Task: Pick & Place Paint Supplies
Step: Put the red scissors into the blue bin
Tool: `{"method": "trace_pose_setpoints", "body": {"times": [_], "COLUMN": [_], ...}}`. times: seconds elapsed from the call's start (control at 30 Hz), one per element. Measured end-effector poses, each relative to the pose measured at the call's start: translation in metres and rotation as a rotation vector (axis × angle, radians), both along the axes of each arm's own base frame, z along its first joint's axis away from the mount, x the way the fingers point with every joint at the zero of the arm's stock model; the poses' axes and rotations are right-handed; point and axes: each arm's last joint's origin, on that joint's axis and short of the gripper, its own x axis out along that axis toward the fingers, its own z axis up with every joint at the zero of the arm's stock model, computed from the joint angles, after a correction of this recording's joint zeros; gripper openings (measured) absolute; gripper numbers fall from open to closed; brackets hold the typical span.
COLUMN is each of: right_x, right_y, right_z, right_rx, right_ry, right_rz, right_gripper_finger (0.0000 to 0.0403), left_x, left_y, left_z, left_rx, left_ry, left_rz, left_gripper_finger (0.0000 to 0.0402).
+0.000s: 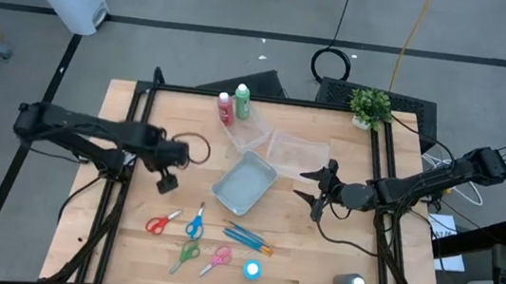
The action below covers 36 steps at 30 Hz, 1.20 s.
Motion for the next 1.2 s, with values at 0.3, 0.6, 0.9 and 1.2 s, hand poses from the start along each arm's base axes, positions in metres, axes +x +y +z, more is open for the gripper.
{"method": "trace_pose_setpoints", "body": {"times": [0.3,0.6,0.9,1.2], "right_x": [0.0,0.0,0.0,0.0], "right_y": [0.0,0.0,0.0,0.0], "right_z": [0.0,0.0,-0.001,-0.001], "right_rx": [0.023,0.025,0.024,0.024], "right_ry": [-0.006,-0.006,-0.004,-0.003], "right_rz": [-0.008,-0.005,-0.004,-0.004], "right_gripper_finger": [0.0251,0.0251,0.0251,0.0251], "left_x": [0.005,0.018,0.016,0.02], "left_y": [-0.024,-0.066,-0.088,-0.092], "left_z": [-0.056,-0.061,-0.084,-0.092], "left_rx": [-0.173,-0.167,-0.026,0.017], "left_ry": [0.044,-0.094,-0.005,0.0], "left_rz": [0.051,-0.083,-0.164,-0.168], "left_gripper_finger": [0.0365,0.0365,0.0365,0.0319]}}
